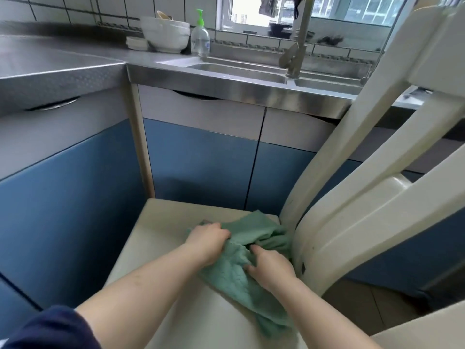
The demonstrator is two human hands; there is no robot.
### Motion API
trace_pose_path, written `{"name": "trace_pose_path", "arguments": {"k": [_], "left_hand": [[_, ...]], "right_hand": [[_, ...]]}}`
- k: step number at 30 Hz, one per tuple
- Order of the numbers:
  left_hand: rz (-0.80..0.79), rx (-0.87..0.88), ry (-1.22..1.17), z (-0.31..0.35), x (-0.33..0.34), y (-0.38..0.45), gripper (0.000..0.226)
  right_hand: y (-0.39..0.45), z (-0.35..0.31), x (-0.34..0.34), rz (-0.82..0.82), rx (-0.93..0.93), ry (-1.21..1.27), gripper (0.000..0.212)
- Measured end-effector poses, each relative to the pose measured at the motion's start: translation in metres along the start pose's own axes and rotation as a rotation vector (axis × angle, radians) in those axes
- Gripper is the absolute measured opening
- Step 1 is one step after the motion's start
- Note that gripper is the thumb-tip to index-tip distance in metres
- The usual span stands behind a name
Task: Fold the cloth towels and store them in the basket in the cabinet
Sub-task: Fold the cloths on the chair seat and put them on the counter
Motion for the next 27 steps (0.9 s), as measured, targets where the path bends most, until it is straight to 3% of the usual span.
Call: {"name": "trace_pose_path", "arguments": {"k": [2,5,8,12,15,20,23,27], "left_hand": [[0.047,0.020,0.058,0.001,-0.003,-0.002,0.027],[0.229,0.112,0.089,0.000,-0.007,-0.011,0.011],[0.369,0.144,0.091,-0.012,-0.008,-0.019,0.020],[0.557,0.224,-0.072,-0.022,-0.026,-0.037,0.023],[0.592,0.247,-0.268,-0.033,-0.051,-0.054,0.031],[0.659,0.399,-0.208,-0.056,-0.111,-0.091,0.026],[0.621,0.361,-0.139,-0.081,-0.141,-0.105,0.029],[0.629,0.199,-0.098,-0.119,-0.174,-0.118,0.011]], "right_hand": [[0.000,-0.001,0.001,0.051,-0.043,-0.049,0.030],[-0.002,0.000,0.000,0.232,-0.153,-0.068,0.026],[-0.006,0.001,-0.010,0.373,-0.276,0.026,0.021],[-0.020,0.002,-0.039,0.427,-0.291,0.229,0.033],[-0.032,-0.001,-0.073,0.449,-0.348,0.307,0.041],[-0.051,-0.016,-0.150,0.502,-0.449,0.319,0.030],[-0.058,-0.036,-0.186,0.546,-0.508,0.206,0.016],[-0.052,-0.060,-0.221,0.572,-0.545,0.040,0.018]]}}
Point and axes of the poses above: each hand's wrist, its own y-axis towards the middle knuckle, its own x-axis out of the palm, z = x × y, the point moved 4 cm from there along y, towards the middle knuckle, and after that the axes turned 7 degrees about -z, right-handed, at the moved point
